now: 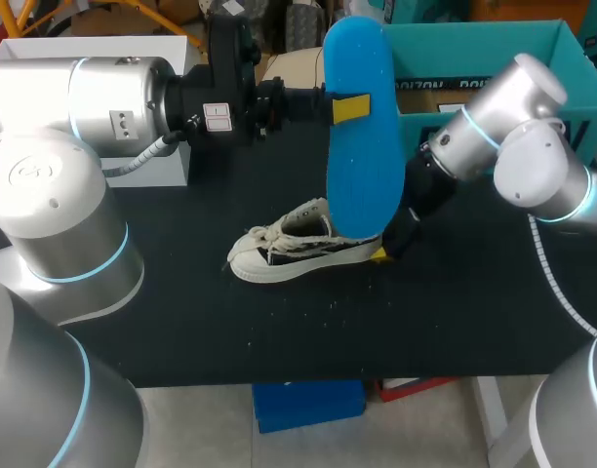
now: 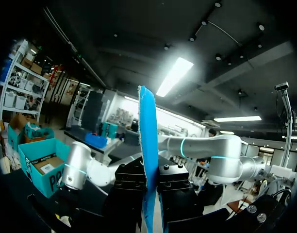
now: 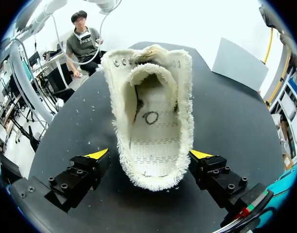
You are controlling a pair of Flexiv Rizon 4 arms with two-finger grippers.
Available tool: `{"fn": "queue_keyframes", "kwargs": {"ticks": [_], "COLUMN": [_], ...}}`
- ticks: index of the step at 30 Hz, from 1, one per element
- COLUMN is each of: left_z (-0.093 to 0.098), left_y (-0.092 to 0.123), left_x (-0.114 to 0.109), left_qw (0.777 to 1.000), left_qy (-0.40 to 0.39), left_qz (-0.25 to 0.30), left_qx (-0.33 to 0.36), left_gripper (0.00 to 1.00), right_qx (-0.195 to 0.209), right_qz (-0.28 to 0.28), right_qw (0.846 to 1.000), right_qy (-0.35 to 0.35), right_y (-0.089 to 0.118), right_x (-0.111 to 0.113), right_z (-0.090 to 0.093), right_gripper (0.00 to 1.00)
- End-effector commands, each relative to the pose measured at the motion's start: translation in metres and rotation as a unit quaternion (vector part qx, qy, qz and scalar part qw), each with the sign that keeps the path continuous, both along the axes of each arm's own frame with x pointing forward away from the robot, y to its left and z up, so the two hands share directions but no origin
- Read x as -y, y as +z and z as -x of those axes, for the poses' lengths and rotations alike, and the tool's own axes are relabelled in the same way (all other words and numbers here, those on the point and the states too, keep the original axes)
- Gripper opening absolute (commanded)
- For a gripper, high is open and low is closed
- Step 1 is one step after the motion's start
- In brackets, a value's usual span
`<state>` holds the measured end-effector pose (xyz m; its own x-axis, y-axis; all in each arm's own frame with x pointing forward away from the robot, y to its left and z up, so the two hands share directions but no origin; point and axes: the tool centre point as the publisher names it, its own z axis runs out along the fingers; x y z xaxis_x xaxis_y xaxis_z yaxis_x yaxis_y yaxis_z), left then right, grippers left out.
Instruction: Take the shoe out of the shoebox, open the shoe tongue, remove and reinsert the insole, then place the shoe into the shoebox
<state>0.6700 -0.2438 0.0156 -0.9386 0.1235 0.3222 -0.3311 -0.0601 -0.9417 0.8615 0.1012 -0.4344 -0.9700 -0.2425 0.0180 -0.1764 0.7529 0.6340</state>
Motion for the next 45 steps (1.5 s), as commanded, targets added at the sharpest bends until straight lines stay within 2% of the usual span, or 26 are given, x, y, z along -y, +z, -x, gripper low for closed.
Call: {"fn": "queue_keyframes", "kwargs": {"ticks": [1, 4, 8, 21, 26, 28, 29, 31, 36, 38, 43, 45], "left_z": [0.001, 0.001, 0.001, 0.001, 0.001, 0.001, 0.001, 0.001, 0.001, 0.001, 0.001, 0.001], "left_y": [-0.001, -0.001, -0.001, -0.001, -0.001, -0.001, -0.001, -0.001, -0.001, -0.001, -0.001, -0.001], "left_x": [0.001, 0.001, 0.001, 0.001, 0.001, 0.001, 0.001, 0.001, 0.001, 0.001, 0.001, 0.001], "left_qw": [1.0, 1.0, 1.0, 1.0, 1.0, 1.0, 1.0, 1.0, 1.0, 1.0, 1.0, 1.0], "left_qy": [0.001, 0.001, 0.001, 0.001, 0.001, 0.001, 0.001, 0.001, 0.001, 0.001, 0.001, 0.001], "left_qz": [0.0, 0.0, 0.0, 0.0, 0.0, 0.0, 0.0, 0.0, 0.0, 0.0, 0.0, 0.0], "left_qx": [0.0, 0.0, 0.0, 0.0, 0.0, 0.0, 0.0, 0.0, 0.0, 0.0, 0.0, 0.0], "left_gripper": [0.0, 0.0, 0.0, 0.0, 0.0, 0.0, 0.0, 0.0, 0.0, 0.0, 0.0, 0.0], "right_qx": [0.007, 0.019, 0.059, 0.159, 0.197, 0.206, 0.211, 0.219, 0.227, 0.227, 0.22, 0.217], "right_qz": [0.017, 0.036, 0.078, 0.198, 0.221, 0.226, 0.23, 0.24, 0.255, 0.258, 0.266, 0.269], "right_qw": [1.0, 0.999, 0.995, 0.966, 0.954, 0.95, 0.948, 0.943, 0.936, 0.935, 0.934, 0.933], "right_qy": [0.007, 0.01, 0.015, 0.044, 0.053, 0.056, 0.058, 0.068, 0.084, 0.086, 0.093, 0.097], "right_y": [0.005, 0.011, 0.022, 0.058, 0.07, 0.073, 0.075, 0.075, 0.082, 0.083, 0.084, 0.085], "right_x": [0.002, 0.005, 0.006, 0.002, -0.004, -0.007, -0.009, -0.012, -0.025, -0.028, -0.038, -0.042], "right_z": [-0.003, -0.006, -0.011, -0.025, -0.03, -0.031, -0.032, -0.033, -0.032, -0.033, -0.034, -0.034], "right_gripper": [1.0, 1.0, 1.0, 1.0, 1.0, 1.0, 0.91, 0.82, 0.84, 0.89, 0.88, 0.93]}}
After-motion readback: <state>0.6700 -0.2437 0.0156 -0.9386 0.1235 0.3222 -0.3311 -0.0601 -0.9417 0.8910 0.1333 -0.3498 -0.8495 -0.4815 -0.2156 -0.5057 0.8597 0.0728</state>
